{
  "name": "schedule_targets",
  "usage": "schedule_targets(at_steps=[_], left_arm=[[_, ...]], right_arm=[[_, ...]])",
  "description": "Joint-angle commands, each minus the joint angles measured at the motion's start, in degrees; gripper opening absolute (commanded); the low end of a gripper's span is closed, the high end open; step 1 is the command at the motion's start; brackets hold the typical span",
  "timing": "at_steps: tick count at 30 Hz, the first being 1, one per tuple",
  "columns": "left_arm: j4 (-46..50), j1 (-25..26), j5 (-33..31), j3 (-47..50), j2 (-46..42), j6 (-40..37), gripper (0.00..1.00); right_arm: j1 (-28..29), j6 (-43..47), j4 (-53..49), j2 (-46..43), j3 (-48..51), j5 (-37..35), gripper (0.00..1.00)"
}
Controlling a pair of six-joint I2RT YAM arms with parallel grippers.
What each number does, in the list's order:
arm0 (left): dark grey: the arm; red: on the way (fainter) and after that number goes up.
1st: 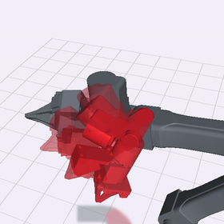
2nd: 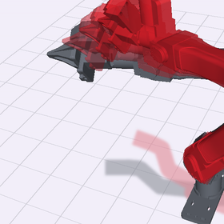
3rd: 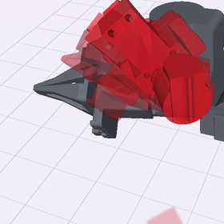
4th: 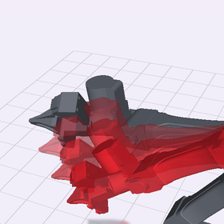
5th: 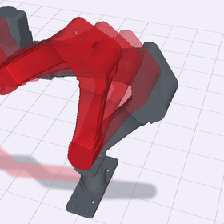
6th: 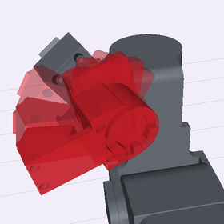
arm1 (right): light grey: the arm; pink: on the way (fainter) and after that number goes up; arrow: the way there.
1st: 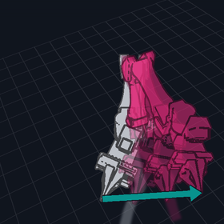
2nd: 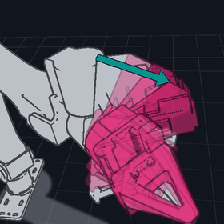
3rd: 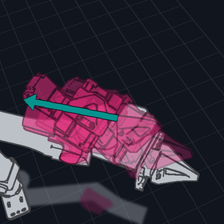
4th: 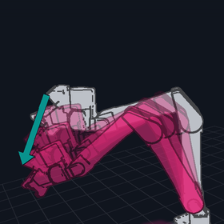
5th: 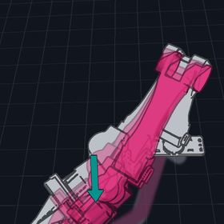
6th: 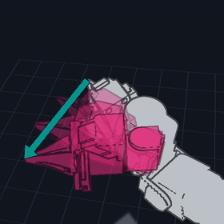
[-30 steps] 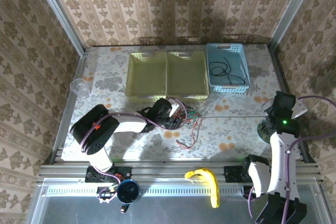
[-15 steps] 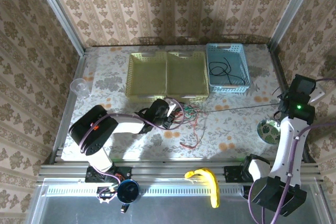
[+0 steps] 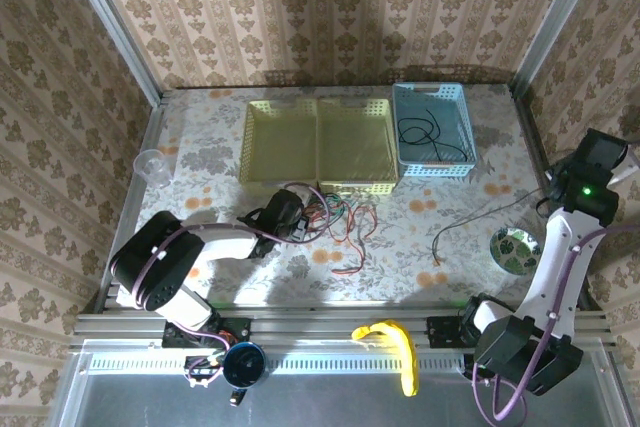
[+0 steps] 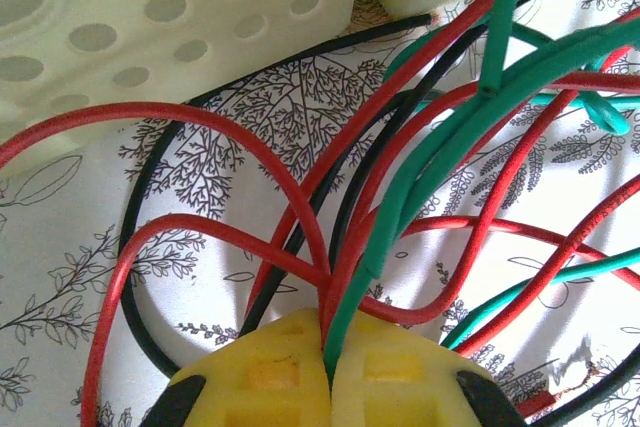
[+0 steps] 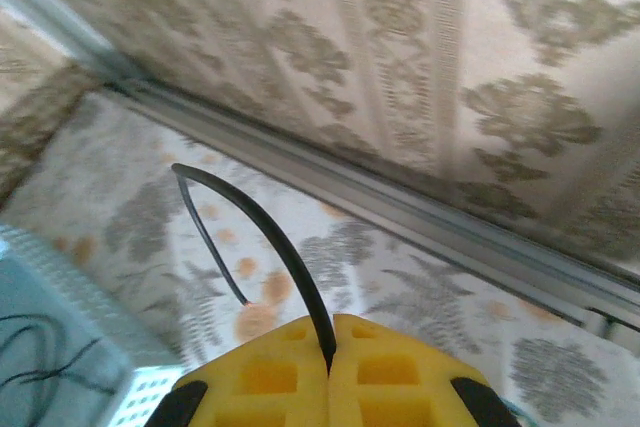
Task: Untangle the cables
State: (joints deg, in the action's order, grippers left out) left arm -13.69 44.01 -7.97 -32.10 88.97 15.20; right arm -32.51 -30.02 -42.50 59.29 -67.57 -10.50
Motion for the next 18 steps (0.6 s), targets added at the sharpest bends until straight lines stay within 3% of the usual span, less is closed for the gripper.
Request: schedule_targets(at_steps=[1,4,8,13,18], left_arm=[[3.4,1.0,3.0,1.8,-0.1,-2.4,0.00],[1.9,1.7,6.6,1.3,0.0,-3.5,0.00],[2.3,2.6,6.7,-0.5,1.1,-4.3,0.00],[2.4,2.9,7.2,-1.9,2.4,-4.7,0.00],[2.5,3.1,6.9,-2.5,3.1,-4.5,0.00]], right_arm=[[3.7,1.7,3.5,-1.4,-3.8,9.9,0.00],[8.6,2.9,5.4,-2.4,-8.3,11.6,0.00],[15.5,4.9,6.8,0.5,-18.8,9.9,0.00],[19.5,5.9,7.9,11.0,-35.5,9.5,0.00],[25.4,11.1,9.7,24.2,-48.9,-0.4,0.00]])
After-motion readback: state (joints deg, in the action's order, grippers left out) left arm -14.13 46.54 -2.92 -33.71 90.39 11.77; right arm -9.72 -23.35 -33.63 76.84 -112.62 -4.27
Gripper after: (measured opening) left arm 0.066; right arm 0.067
